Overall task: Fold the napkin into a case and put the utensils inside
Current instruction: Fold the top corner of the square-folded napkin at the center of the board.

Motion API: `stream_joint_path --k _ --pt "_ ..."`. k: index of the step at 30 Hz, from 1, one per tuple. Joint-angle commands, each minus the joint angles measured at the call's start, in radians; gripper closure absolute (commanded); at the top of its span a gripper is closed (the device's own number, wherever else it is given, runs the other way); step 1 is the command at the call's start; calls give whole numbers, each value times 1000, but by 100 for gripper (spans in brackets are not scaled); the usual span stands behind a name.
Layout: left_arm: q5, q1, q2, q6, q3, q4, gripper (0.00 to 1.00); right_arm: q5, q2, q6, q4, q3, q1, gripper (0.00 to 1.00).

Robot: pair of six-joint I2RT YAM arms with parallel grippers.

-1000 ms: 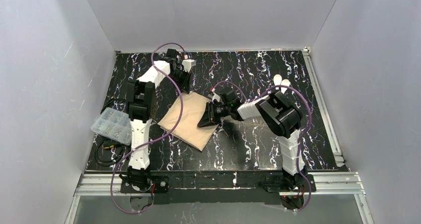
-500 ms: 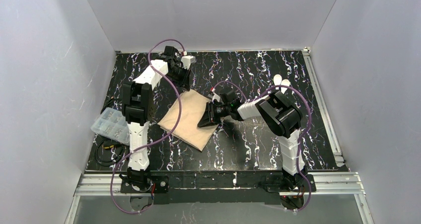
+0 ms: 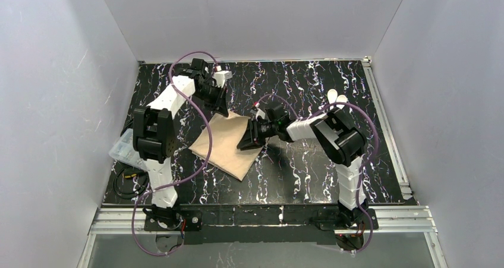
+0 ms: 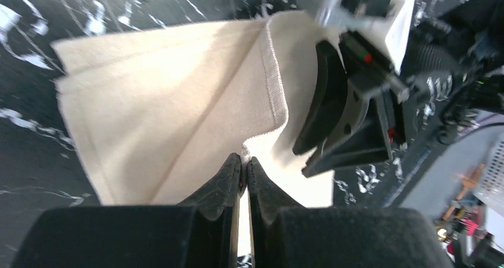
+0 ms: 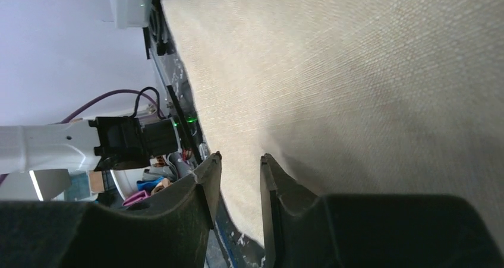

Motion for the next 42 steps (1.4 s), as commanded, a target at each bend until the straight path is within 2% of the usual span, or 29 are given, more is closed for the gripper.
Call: stream_joint_path --k 1,7,11,15,20,22,29,42 --pt "93 -10 -129 -73 -88 -43 100 -5 -171 -40 -72 33 -61 61" --pt "84 -61 -267 -129 -252 42 100 25 -370 -92 -222 -71 -189 57" --pt "88 -108 -324 -148 -342 89 100 95 -432 -121 -343 -106 -206 52" --pt "78 -158 -352 -141 -404 103 100 188 -467 -132 -406 -138 -220 53" --pt "49 -206 -352 -143 -445 102 100 255 -459 -143 -485 -141 -239 55" --pt "38 -226 -353 -143 -460 108 100 270 -456 -143 -482 -136 -245 59" --pt "48 -265 -362 -128 -490 103 100 252 -389 -168 -488 -84 -282 63" --pt "97 -299 -364 -21 -485 -10 100 197 -290 -168 -487 66 -300 63"
